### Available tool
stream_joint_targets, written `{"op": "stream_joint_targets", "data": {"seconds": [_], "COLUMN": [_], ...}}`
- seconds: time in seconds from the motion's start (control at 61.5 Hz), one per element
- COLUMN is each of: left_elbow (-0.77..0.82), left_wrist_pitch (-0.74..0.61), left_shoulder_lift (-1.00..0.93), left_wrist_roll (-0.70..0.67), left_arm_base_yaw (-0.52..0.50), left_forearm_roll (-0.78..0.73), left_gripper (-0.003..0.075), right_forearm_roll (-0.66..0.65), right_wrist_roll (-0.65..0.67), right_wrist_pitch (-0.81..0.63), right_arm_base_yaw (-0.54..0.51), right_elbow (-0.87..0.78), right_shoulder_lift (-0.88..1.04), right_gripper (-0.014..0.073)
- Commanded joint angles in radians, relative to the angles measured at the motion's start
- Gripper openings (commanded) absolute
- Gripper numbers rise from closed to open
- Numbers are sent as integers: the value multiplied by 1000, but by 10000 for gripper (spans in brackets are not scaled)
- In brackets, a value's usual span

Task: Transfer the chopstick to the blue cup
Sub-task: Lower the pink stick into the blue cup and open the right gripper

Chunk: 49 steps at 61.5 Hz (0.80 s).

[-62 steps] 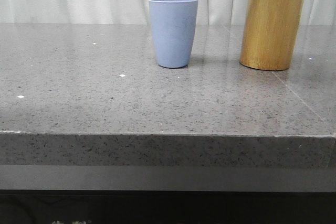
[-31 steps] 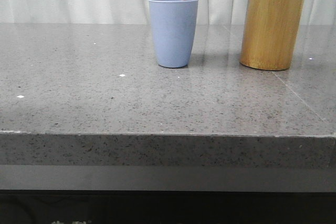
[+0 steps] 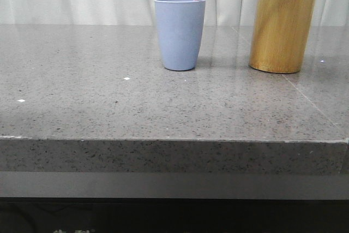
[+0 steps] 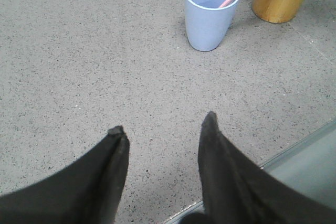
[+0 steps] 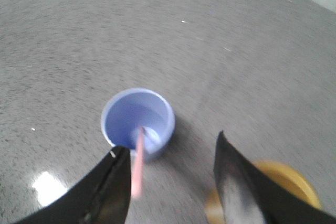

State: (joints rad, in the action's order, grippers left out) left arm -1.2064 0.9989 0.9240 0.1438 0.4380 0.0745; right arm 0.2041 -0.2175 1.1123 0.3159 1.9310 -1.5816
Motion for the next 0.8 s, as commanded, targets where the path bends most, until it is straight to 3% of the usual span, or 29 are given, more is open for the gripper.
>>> {"op": "stream_joint_targets", "data": {"seconds": [0.0,0.553,0.78], "left_elbow": [-24,-24,-24], "left_wrist_pitch": [-72,-72,-72], "left_shoulder_lift": [-10,-10,-10], "left_wrist_roll": [-7,-7,-7], "left_arm_base_yaw": [-4,-4,-4], "left_forearm_roll": [6,6,6], "left_gripper": [314,314,314], "right_forearm_roll": [-62,-94,-94], "right_wrist_roll": [90,139,139], "right_wrist_pitch": [17,-152,-276], "right_arm_base_yaw": [-26,-28,-28], "right_elbow": [13,-737,-947], "right_shoulder_lift": [133,765,957], "right_gripper": [392,392,392]}}
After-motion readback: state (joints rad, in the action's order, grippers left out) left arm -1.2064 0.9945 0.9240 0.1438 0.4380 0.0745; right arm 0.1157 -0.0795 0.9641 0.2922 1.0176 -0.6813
